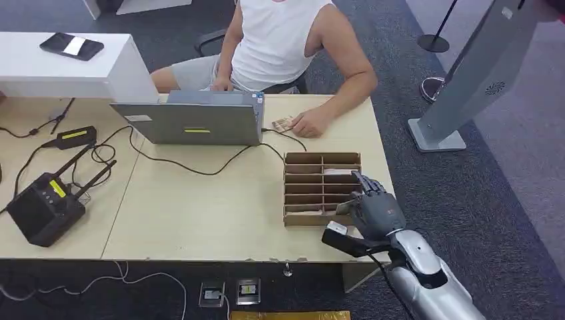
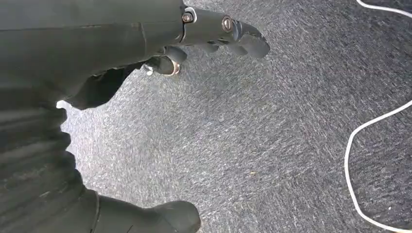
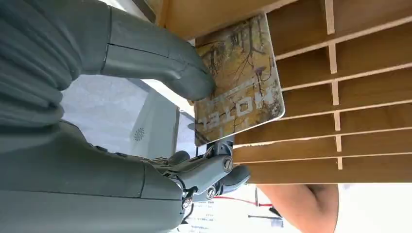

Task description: Pass the card to the sensor for recognition and then transmit it.

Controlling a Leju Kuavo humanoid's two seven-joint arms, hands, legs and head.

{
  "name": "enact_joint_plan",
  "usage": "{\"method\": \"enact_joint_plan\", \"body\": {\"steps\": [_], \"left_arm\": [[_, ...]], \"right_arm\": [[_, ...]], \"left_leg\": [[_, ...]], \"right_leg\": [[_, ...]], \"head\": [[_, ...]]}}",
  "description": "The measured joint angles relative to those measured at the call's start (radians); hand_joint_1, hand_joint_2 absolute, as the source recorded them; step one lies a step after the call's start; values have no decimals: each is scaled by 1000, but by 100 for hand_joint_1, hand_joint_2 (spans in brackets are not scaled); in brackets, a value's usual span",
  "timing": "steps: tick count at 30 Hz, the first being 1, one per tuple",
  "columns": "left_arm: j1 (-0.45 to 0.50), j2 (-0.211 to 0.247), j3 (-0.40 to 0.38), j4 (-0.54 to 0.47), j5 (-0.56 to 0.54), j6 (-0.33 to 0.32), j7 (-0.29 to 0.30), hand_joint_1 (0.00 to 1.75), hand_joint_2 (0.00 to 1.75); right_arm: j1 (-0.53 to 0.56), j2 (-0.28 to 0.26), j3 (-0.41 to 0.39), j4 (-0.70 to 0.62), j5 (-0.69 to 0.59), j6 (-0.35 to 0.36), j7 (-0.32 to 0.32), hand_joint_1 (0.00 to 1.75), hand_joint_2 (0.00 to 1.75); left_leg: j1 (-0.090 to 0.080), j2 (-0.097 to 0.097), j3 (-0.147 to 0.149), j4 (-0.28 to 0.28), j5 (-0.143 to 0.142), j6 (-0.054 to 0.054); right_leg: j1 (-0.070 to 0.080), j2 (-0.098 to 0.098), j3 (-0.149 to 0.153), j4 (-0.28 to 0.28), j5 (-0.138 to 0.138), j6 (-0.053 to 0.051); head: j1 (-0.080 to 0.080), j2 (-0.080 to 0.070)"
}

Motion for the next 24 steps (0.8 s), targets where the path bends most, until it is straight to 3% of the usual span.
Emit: {"method": "enact_joint_plan", "body": {"steps": [16, 24], "left_arm": [[-2, -6, 0, 0, -3, 8, 0, 0, 175], [-17, -7, 0, 0, -26, 0, 3, 0, 175]], "right_arm": [[-46, 6, -3, 38, 8, -26, -21, 175, 175], [-225, -5, -67, 50, 16, -76, -59, 175, 175]], "left_leg": [[0, 0, 0, 0, 0, 0], [0, 1, 0, 0, 1, -1]], "right_leg": [[0, 0, 0, 0, 0, 0], [0, 1, -1, 0, 3, -1]], "head": [[0, 0], [0, 0]]}}
